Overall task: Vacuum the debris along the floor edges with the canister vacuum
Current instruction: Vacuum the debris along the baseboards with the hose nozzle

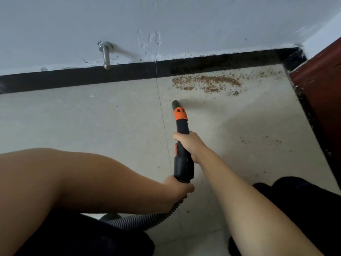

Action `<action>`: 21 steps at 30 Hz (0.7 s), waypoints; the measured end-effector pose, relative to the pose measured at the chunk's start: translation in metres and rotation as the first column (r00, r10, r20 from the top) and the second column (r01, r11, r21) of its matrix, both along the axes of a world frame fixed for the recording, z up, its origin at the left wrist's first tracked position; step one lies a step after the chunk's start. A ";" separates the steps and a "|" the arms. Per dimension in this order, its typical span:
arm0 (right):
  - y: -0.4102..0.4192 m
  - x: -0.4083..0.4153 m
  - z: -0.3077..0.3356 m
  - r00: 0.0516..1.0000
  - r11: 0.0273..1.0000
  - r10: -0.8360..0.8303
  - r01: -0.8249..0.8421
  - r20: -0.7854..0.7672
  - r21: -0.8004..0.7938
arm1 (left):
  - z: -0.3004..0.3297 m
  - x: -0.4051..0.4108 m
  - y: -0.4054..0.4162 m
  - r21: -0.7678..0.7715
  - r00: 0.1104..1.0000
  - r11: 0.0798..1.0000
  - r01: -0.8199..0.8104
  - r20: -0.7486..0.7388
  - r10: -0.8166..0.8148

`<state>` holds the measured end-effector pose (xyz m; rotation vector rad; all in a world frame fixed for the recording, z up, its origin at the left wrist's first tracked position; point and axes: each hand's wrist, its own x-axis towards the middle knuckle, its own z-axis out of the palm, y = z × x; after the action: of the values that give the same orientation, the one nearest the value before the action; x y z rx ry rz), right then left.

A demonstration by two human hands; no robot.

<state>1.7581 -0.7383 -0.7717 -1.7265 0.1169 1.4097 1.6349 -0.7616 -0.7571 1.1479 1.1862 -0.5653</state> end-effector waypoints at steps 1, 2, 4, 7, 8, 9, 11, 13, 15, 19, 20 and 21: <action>0.003 -0.006 -0.001 1.000 1.000 0.015 -0.015 -0.007 0.014 | 0.000 -0.005 0.001 0.012 1.000 1.000 -0.014 -0.010 0.014; 0.006 -0.011 -0.001 1.000 0.999 0.028 -0.028 -0.008 0.026 | 0.000 -0.010 0.002 0.022 1.000 0.999 -0.024 -0.016 0.025; 0.009 -0.014 -0.002 1.000 0.999 0.030 -0.030 -0.001 0.037 | -0.001 -0.011 0.006 0.029 1.000 0.999 -0.027 -0.014 0.027; 0.001 -0.006 -0.003 0.999 0.999 -0.046 0.046 0.026 0.005 | -0.001 -0.005 0.006 0.015 1.000 1.000 0.020 -0.002 -0.020; -0.004 0.001 -0.003 0.995 0.996 -0.091 0.091 0.039 -0.004 | -0.001 0.002 0.006 0.014 0.999 0.999 0.050 0.005 -0.050; -0.009 0.010 -0.003 0.989 0.990 -0.141 0.141 0.050 -0.011 | 0.000 0.010 0.006 0.018 0.996 0.996 0.084 0.013 -0.084; -0.018 0.032 -0.001 0.972 0.973 -0.228 0.230 0.064 -0.025 | 0.001 0.030 0.005 0.025 0.990 0.990 0.135 0.042 -0.136; -0.024 0.056 0.000 0.960 0.961 -0.274 0.276 0.053 -0.030 | 0.000 0.052 0.002 0.032 0.985 0.988 0.152 0.078 -0.154; -0.028 0.075 -0.001 0.961 0.961 -0.275 0.275 0.026 -0.028 | -0.002 0.069 -0.003 0.034 0.985 0.989 0.143 0.097 -0.145; -0.033 0.098 -0.004 0.967 0.966 -0.256 0.256 -0.005 -0.035 | -0.005 0.091 -0.009 0.025 0.986 0.991 0.130 0.097 -0.132; -0.034 0.103 -0.004 0.967 0.966 -0.255 0.254 -0.005 -0.038 | -0.005 0.095 -0.010 0.025 0.986 0.991 0.134 0.095 -0.136; -0.035 0.107 -0.005 0.968 0.967 -0.251 0.251 -0.002 -0.042 | -0.005 0.099 -0.011 0.025 0.985 0.990 0.140 0.095 -0.142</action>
<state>1.8650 -0.7736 -0.7762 -1.6747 0.3593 1.2344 1.7337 -0.7721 -0.7623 1.2683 1.0342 -0.6001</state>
